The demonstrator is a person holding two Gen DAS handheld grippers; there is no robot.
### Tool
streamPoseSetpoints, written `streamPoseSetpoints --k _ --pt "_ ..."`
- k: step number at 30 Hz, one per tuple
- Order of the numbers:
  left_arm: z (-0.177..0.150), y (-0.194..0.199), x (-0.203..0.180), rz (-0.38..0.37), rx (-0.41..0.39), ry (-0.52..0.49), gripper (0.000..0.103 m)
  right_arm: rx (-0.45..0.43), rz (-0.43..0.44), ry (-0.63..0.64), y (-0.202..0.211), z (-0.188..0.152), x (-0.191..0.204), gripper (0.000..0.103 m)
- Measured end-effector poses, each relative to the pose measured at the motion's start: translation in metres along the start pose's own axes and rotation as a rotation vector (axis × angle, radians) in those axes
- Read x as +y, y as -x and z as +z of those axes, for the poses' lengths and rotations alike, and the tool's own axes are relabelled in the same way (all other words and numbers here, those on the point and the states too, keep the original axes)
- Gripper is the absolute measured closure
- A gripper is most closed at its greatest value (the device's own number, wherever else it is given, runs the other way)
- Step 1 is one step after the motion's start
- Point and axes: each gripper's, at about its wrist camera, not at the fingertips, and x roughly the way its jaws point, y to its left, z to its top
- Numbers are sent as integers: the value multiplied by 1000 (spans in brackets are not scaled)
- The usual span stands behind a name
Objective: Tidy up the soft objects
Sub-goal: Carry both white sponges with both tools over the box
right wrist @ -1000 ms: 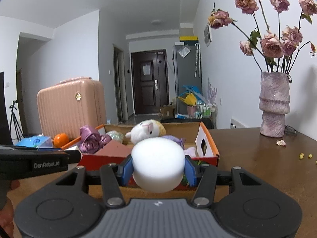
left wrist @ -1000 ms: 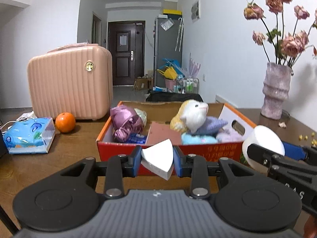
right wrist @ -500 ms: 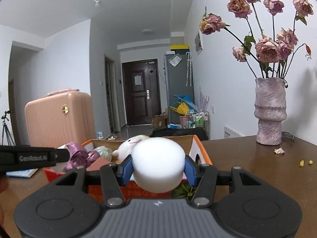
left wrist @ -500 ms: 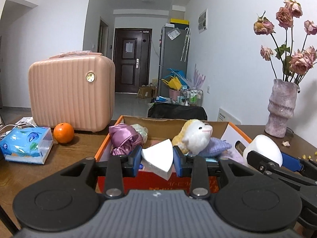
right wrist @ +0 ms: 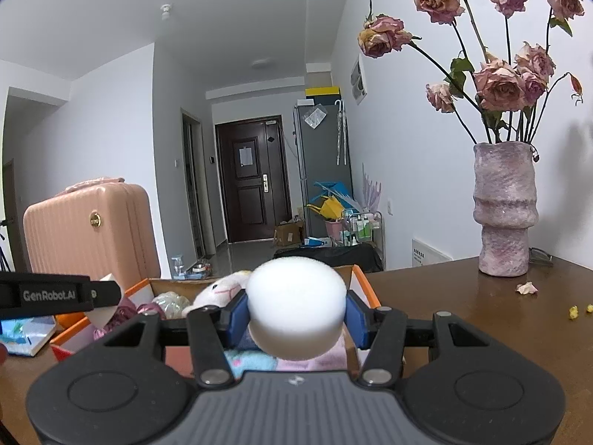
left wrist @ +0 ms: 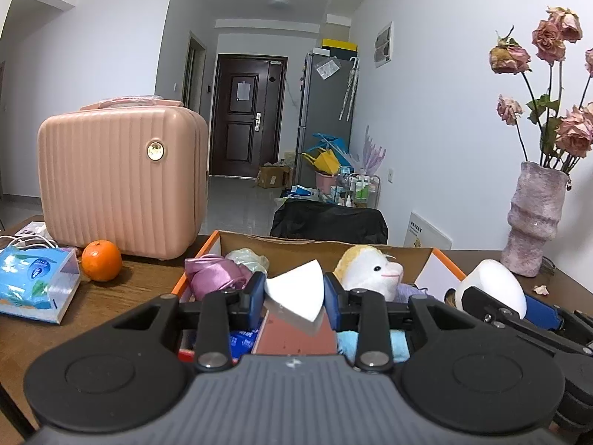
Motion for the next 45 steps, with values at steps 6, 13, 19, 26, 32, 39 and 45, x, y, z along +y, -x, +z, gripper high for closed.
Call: streamPoseSetpoints --k 6,13,19,26,32,39,45 --pt "5 -15 1 -8 5 7 69 0 -5 -23 -19 5 -3 50" --pt "10 -36 1 -9 13 6 69 5 -13 -31 -43 10 -6 50" --pt "14 -55 1 -14 25 3 69 18 -8 -41 -61 13 -8 50" --pt "18 -70 2 -16 26 -6 69 25 -10 -33 -78 16 -9 50" --pt "21 -86 4 -8 35 -12 69 50 -1 -44 -94 18 -11 50" --pt "22 -98 6 0 38 -28 69 73 13 -31 -109 21 -11 50" --pt "20 -101 7 8 51 -38 65 103 19 -44 -114 19 -14 48"
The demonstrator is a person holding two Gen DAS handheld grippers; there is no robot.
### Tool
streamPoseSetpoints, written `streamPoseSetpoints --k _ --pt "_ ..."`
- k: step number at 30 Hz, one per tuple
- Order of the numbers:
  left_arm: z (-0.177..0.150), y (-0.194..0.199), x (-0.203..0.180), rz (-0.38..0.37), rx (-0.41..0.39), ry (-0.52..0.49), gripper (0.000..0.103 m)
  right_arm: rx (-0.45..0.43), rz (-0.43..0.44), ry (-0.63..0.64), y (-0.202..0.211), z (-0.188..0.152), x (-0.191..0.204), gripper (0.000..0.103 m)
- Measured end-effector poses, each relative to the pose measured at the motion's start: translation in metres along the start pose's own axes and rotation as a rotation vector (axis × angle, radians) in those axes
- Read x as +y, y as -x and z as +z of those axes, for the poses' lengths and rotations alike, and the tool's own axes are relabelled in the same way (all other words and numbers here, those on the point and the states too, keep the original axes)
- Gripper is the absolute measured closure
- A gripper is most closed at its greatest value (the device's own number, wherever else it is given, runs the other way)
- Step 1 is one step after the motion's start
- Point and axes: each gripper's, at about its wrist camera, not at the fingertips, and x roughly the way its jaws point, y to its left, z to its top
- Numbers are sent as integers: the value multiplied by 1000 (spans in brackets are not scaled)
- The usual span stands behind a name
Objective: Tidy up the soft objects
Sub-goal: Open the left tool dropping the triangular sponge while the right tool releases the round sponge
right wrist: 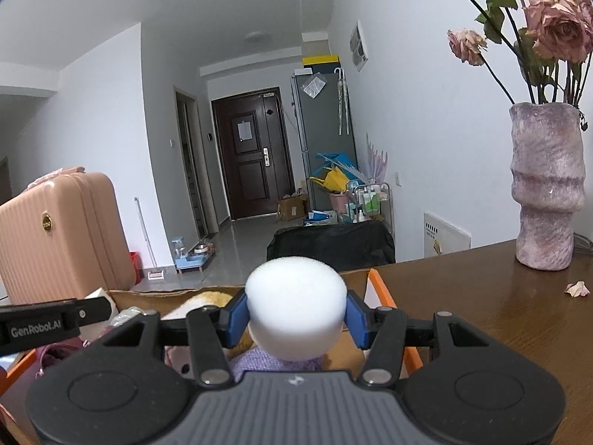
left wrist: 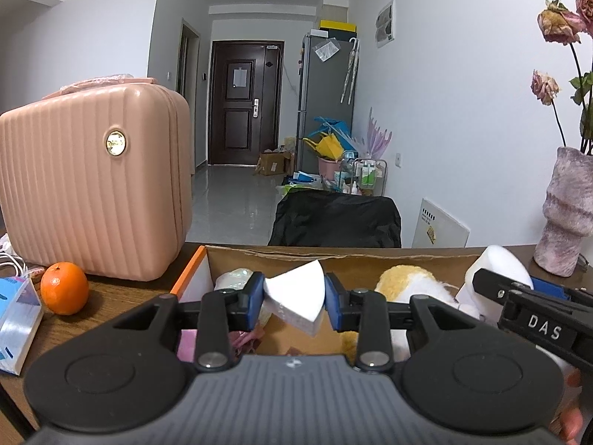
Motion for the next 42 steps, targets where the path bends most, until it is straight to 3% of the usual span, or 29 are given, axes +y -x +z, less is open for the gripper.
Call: streamPoseSetpoints --k 4,6,7,8,11,17,28,42 --pt "0 2 2 -13 2 14 54 7 6 2 2 0 -1 46" --pt "0 3 3 -5 -4 22 41 6 7 3 3 0 -1 45" --pt "1 4 4 3 -8 30 27 4 8 4 3 0 -2 44" --pt "1 5 6 15 -15 36 17 2 8 5 5 0 -1 41" --pt "2 8 8 55 -37 42 3 -17 -2 1 8 0 -2 20" --pt "4 8 10 72 -48 53 0 -64 -13 11 18 1 0 0" --pt "4 20 14 84 -79 80 0 -107 -53 -1 30 -1 -2 0" --pt "-15 69 24 111 -102 82 0 -136 -68 26 82 -15 -7 0"
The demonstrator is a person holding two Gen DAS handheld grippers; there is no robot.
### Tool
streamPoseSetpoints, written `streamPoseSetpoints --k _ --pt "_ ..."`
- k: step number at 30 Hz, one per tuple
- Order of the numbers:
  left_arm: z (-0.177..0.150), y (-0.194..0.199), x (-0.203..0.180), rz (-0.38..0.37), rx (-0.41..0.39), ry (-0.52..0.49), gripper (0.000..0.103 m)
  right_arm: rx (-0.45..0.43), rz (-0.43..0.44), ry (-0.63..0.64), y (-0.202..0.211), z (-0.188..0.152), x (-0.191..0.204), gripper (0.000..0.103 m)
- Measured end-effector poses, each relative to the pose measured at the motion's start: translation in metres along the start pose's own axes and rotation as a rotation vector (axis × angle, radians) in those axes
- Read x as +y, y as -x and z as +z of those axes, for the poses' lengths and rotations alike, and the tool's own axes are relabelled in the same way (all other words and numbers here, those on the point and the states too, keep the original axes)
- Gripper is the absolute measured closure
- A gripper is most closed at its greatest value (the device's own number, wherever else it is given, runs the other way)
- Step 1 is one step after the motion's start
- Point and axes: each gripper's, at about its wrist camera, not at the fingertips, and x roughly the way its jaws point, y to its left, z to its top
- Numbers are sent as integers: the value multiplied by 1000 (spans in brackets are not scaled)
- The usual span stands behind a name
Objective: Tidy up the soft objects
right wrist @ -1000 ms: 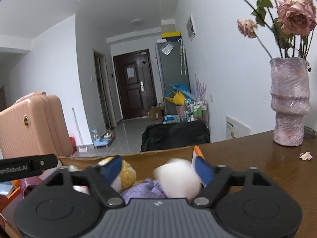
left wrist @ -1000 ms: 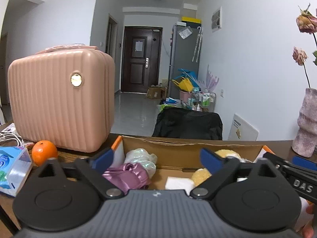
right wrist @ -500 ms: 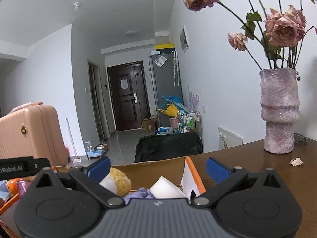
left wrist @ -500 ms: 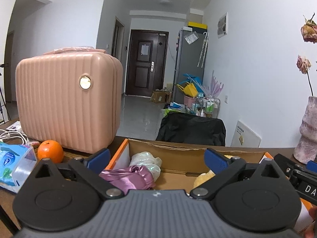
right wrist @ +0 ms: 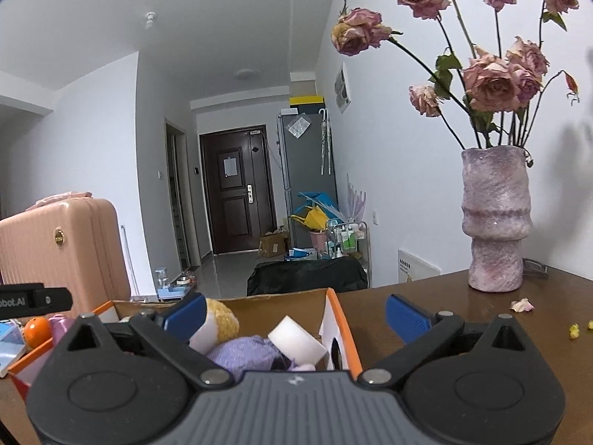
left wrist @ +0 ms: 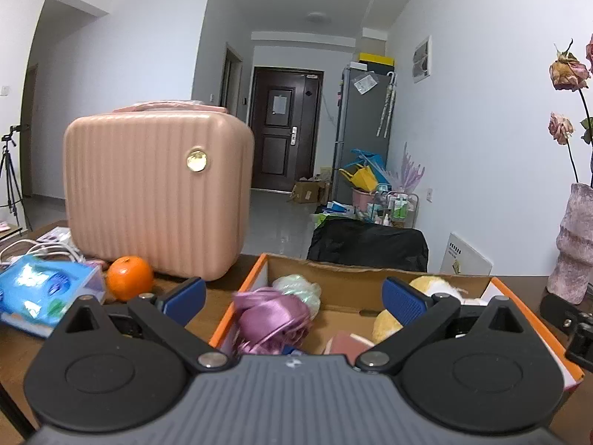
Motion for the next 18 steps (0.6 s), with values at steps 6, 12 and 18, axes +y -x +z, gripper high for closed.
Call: streamPoseSetpoints --k 6,12,18 --pt "-8 26 10 13 4 12 0 3 -8 0 28 -4 -5 0" --pt "-19 57 17 18 11 -7 0 6 -10 14 63 -10 -6 0" --pt "-30 94 24 13 22 -26 0 16 8 38 100 -18 -6 0"
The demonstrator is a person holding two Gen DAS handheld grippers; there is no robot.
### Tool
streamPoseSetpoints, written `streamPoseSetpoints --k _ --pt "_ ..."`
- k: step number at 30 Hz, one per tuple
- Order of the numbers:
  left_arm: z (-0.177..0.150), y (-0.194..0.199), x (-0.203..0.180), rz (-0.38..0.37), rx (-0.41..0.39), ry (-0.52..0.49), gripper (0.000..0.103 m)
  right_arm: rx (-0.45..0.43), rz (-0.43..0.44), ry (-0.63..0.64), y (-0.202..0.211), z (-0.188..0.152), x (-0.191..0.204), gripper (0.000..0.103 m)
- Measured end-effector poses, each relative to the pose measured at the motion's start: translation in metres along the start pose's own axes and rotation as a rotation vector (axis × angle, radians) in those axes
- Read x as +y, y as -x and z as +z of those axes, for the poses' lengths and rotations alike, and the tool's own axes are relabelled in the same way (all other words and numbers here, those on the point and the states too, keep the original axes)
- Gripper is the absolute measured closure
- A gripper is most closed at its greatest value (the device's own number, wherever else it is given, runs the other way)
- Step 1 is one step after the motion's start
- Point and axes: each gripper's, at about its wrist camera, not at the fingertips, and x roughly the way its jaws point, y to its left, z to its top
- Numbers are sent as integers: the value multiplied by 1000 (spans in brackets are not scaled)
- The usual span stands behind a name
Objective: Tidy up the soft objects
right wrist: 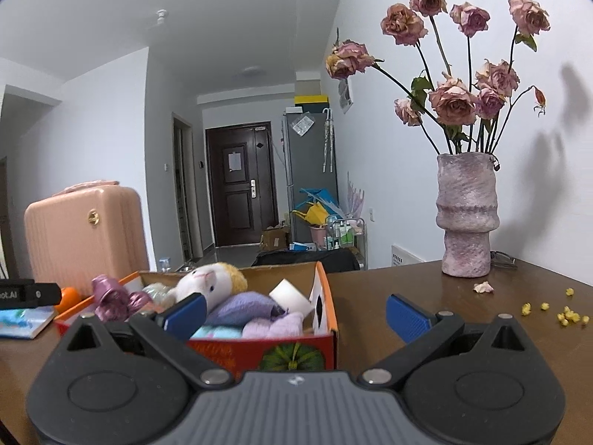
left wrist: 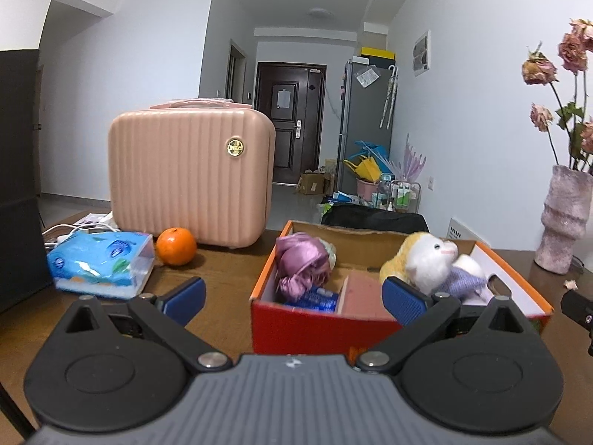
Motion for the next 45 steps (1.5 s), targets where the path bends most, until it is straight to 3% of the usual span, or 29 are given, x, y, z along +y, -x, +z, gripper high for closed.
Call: streamPoseSetpoints --k 15,19,28,35,45 --pt "-37 99 21 -80 37 -27 0 30 20 61 95 -22 9 0" --pt "-50 133 25 -102 15 -49 0 15 44 72 127 -27 10 0" --pt "-80 186 33 -85 -1 -113 0 25 106 104 190 -42 19 0" --pt "-86 211 33 -86 -25 -133 0 17 139 152 218 -51 33 0" --pt "-88 221 28 -95 -40 -141 0 11 149 147 226 -50 34 0"
